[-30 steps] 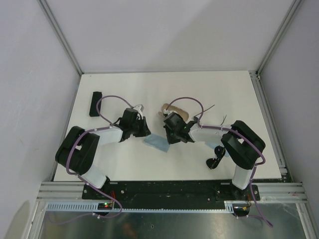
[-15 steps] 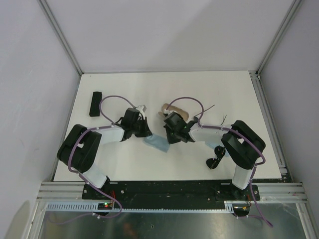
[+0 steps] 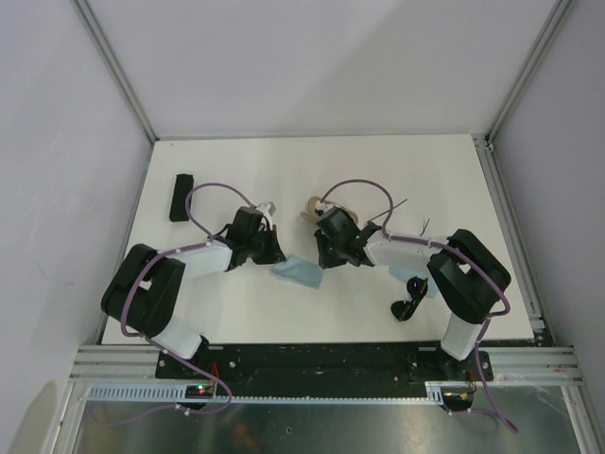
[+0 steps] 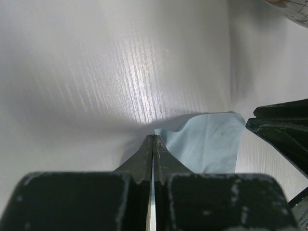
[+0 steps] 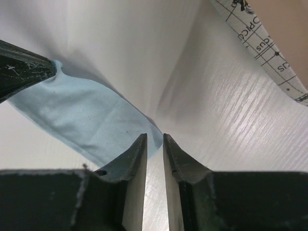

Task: Organize the sunglasses

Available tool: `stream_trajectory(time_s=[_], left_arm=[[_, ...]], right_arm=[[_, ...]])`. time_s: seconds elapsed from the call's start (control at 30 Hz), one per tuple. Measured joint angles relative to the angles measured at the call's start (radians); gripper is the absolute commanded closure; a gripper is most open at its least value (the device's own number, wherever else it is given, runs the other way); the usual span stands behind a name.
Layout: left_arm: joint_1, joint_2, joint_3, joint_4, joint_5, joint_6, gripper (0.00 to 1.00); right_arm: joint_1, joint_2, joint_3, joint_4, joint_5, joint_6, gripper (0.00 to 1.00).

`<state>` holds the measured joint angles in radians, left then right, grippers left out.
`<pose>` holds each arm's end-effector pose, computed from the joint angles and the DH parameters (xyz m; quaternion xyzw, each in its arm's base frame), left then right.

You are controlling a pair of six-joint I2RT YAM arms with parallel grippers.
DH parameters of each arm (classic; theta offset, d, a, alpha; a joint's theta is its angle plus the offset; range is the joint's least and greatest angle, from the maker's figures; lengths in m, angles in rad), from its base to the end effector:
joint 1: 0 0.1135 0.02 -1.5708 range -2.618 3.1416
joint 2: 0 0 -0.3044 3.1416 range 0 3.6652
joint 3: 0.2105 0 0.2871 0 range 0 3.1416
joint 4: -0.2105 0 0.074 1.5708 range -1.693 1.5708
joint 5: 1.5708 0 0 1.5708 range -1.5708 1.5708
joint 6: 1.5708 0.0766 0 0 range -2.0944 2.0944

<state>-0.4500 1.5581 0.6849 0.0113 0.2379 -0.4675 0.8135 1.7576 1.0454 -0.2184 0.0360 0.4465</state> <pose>0.2975 -0.1638 0.1286 0.0330 0.9315 -0.2524 0.2597 0.2893 0.3020 0.1538 -0.1676 0.9342 0.1715 0.2643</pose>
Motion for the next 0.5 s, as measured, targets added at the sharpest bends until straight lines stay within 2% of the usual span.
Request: stream_trajectory(time_s=[0.1, 0.37, 0.5], left_arm=[[0.000, -0.007, -0.003, -0.004, -0.001, 0.000, 1.00], [0.000, -0.027, -0.016, -0.013, -0.003, 0.000, 1.00], [0.000, -0.032, -0.016, -0.014, -0.006, 0.000, 1.00]], right_arm=[[-0.002, 0.000, 0.000, -0.002, 0.000, -0.003, 0.69], [0.002, 0.021, 0.000, -0.001, 0.000, -0.007, 0.69], [0.010, 0.034, 0.000, 0.010, 0.000, -0.010, 0.77]])
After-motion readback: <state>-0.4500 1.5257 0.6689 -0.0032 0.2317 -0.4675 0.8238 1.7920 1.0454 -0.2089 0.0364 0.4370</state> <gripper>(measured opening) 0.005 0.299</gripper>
